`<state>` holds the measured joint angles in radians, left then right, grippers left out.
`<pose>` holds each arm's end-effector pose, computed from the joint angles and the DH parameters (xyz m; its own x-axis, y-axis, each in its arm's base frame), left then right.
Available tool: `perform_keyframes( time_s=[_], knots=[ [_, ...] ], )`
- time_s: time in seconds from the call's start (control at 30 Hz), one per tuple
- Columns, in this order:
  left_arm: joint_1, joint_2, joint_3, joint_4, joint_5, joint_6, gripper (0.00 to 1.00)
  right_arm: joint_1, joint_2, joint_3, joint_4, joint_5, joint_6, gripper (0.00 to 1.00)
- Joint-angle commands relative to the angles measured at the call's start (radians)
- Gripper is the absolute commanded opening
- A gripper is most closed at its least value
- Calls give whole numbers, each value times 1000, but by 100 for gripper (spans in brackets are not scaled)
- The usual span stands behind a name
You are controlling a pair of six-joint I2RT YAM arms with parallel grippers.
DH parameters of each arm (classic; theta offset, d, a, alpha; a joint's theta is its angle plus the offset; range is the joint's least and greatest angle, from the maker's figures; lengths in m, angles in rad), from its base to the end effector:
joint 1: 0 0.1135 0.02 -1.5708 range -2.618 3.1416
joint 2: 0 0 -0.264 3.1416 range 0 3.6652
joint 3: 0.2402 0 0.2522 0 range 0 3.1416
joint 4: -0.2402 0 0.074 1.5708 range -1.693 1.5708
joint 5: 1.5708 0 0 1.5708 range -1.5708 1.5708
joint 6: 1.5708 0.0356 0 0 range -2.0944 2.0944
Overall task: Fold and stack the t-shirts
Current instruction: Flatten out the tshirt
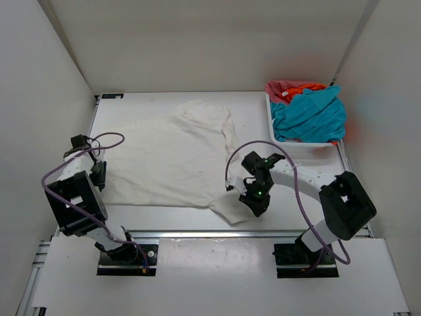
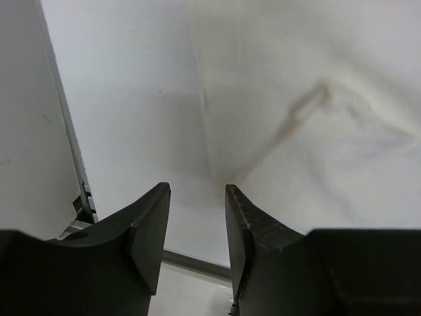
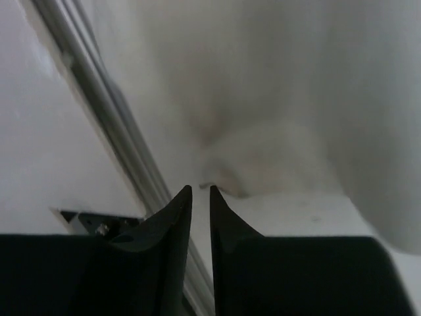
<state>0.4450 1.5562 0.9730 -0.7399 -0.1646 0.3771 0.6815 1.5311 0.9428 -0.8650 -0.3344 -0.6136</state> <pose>0.2506 0.1260 0.1869 -0.9833 -0.0665 -0.1695 -0.1063 0.9654 0.2380 0.1940 0.1724 0.1844 -0.2707 -0.9200 -0.2835 -0.9550 0.2197 0.1990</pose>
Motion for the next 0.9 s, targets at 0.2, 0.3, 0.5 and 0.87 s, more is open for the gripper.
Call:
perform_keyframes(
  time_s=[0.2, 0.3, 0.5, 0.87],
  knots=[
    [-2, -68, -8, 2, -6, 25, 50, -140, -83, 16, -58, 101, 66, 52],
    [1, -76, -2, -7, -1, 19, 50, -235, -60, 125, -7, 86, 106, 51],
    [-5, -84, 0, -27, 13, -10, 51, -218, 21, 286, 253, 103, 170, 46],
    [-26, -27, 53, -35, 59, -102, 50, -287, 400, 571, 356, 29, 256, 57]
  ],
)
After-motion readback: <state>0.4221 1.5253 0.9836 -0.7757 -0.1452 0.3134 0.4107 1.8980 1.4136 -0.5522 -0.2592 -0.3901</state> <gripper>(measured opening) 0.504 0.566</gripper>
